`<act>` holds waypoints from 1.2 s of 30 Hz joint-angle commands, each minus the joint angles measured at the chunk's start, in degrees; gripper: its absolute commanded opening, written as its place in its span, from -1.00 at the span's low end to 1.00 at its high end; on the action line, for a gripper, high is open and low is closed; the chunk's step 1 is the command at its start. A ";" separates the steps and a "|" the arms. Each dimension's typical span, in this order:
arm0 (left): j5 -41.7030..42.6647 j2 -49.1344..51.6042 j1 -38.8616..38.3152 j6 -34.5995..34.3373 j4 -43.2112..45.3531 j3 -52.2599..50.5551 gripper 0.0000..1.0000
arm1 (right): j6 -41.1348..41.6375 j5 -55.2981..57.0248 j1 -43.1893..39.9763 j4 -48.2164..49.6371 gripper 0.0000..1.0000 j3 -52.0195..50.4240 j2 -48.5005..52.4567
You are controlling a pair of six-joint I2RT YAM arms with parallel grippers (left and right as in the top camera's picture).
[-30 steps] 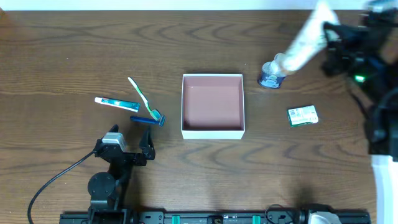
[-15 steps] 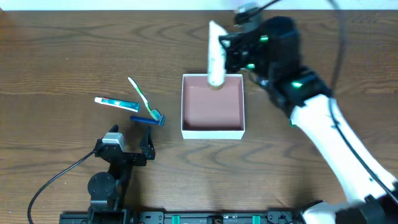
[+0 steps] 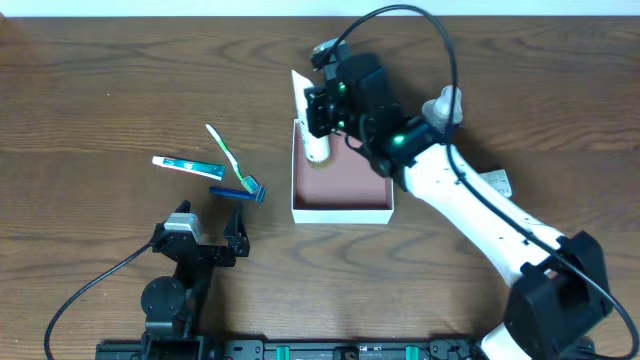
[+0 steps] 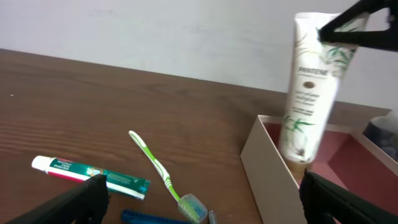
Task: Pack container
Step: 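Carry the tube over the box and lower it inside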
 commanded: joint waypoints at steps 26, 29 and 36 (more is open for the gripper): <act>0.39 -0.09 0.28 -0.09 -1.99 -0.98 0.96 | -9.75 6.58 3.45 9.27 -0.97 0.17 4.90; 0.39 -0.09 0.28 -0.09 -1.99 -0.98 0.96 | -9.75 6.58 3.45 9.09 -0.97 -0.39 4.90; 0.39 -0.09 0.31 -0.09 -1.99 -0.98 0.96 | -9.75 6.58 3.45 6.21 -0.97 -0.52 4.92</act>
